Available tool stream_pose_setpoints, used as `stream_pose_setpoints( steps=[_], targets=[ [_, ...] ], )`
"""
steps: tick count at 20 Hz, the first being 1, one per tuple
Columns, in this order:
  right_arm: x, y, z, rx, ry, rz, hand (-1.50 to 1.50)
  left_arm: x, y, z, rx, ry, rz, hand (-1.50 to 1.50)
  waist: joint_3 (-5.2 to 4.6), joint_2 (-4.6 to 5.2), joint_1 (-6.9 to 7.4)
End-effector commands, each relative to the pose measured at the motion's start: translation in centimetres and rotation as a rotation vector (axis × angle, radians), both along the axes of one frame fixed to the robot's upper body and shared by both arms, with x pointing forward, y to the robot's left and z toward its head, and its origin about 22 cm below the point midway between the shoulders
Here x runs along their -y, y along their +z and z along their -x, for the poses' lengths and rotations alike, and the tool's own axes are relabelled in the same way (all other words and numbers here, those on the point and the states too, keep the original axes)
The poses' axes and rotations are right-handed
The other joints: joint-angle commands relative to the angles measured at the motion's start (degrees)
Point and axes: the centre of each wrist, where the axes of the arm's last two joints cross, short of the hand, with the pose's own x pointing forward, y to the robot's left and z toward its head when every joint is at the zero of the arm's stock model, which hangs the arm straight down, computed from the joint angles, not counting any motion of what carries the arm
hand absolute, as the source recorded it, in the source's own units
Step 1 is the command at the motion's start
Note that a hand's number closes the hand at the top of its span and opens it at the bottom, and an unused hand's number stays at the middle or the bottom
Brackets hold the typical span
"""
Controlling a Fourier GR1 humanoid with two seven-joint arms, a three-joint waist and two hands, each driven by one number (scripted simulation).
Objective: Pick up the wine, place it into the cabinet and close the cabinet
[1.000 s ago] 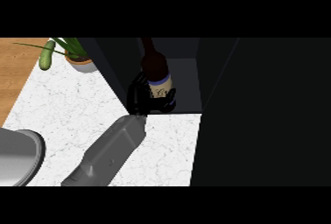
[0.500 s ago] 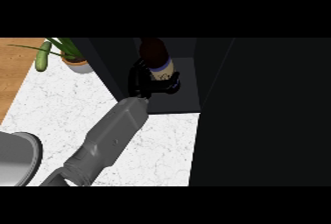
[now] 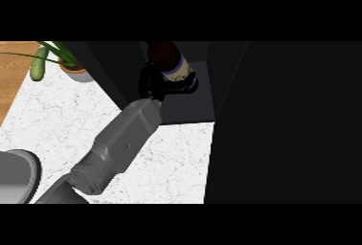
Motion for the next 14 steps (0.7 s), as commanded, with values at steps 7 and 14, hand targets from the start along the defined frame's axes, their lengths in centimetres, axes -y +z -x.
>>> stream_pose_setpoints(
  steps=[7,14],
  targets=[
    [-1.3,0.6,-0.4,0.006,0.038,0.01,-1.5,-0.1,-0.9,0.6,-0.046,0.01,0.018,1.5,-0.05,0.32,-1.67],
    [-1.2,-0.6,-1.2,0.019,0.056,0.0,-1.5,0.3,-2.9,2.5,-0.042,-0.016,0.01,1.5,-0.02,0.4,-2.33]
  ],
)
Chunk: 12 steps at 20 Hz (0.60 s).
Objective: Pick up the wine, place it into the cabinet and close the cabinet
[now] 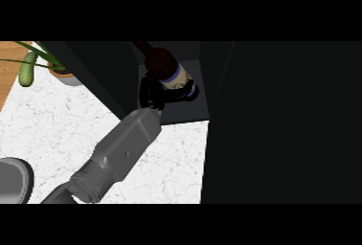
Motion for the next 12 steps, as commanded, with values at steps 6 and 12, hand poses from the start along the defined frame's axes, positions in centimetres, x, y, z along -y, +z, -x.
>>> stream_pose_setpoints(
  steps=[6,12],
  targets=[
    [-0.4,0.5,-0.5,0.006,0.017,-0.013,-1.5,1.9,1.1,0.5,-0.004,0.012,0.02,1.5,-0.05,0.14,-0.86],
    [-0.7,0.4,-0.6,0.007,0.025,-0.001,-1.5,2.4,1.8,0.4,-0.005,0.087,0.07,-1.5,-0.06,0.28,-1.57]
  ],
)
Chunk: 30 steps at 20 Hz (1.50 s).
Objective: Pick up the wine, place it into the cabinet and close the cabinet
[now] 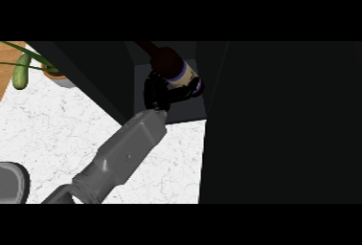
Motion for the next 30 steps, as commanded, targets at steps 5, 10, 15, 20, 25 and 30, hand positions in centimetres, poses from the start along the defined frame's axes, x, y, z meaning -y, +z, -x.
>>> stream_pose_setpoints(
  steps=[5,10,15,20,25,30],
  targets=[
    [0.8,0.2,0.4,0.011,0.0,0.001,-1.5,0.7,0.8,-0.1,-0.018,0.07,0.023,-1.5,0.06,-0.05,-0.53],
    [0.1,0.1,0.0,0.004,0.008,0.009,-1.5,0.4,0.2,-0.1,-0.009,0.077,-0.01,-1.5,0.01,0.09,-0.29],
    [0.1,-0.9,0.0,0.006,0.005,-0.002,-1.5,0.9,1.7,-1.3,0.004,0.059,-0.176,-1.5,0.12,0.11,0.04],
    [0.2,-0.3,-0.8,0.016,-0.009,-0.006,-1.5,1.5,1.5,-0.7,0.063,0.024,-0.225,-1.5,0.06,0.09,0.52],
    [0.4,-0.1,-0.1,0.017,-0.017,-0.002,-1.5,1.6,1.6,-0.8,0.104,0.024,-0.215,-1.5,0.05,-0.22,1.49],
    [0.3,-0.2,0.0,-0.007,-0.002,0.02,-1.5,2.9,2.6,-0.4,0.156,0.024,-0.189,-1.5,0.08,-0.3,1.5]
  ],
)
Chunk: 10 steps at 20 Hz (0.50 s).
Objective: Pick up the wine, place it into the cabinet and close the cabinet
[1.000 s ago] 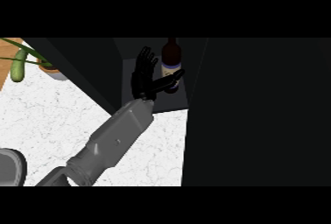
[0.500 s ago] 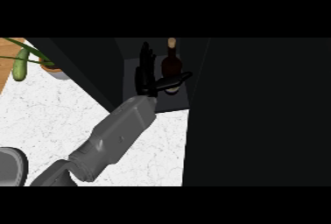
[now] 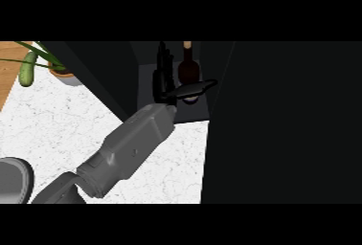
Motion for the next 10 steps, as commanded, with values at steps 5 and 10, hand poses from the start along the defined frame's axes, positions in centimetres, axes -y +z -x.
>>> stream_pose_setpoints(
  steps=[5,10],
  targets=[
    [-0.9,0.6,-0.4,-0.004,0.013,0.01,-1.5,1.9,0.3,1.6,0.023,-0.043,0.058,-1.5,-0.01,-0.27,0.88],
    [0.6,-0.2,1.4,-0.014,-0.02,0.002,-1.5,1.5,-0.3,1.6,0.032,-0.105,0.076,-1.5,0.04,-0.73,2.35]
  ],
)
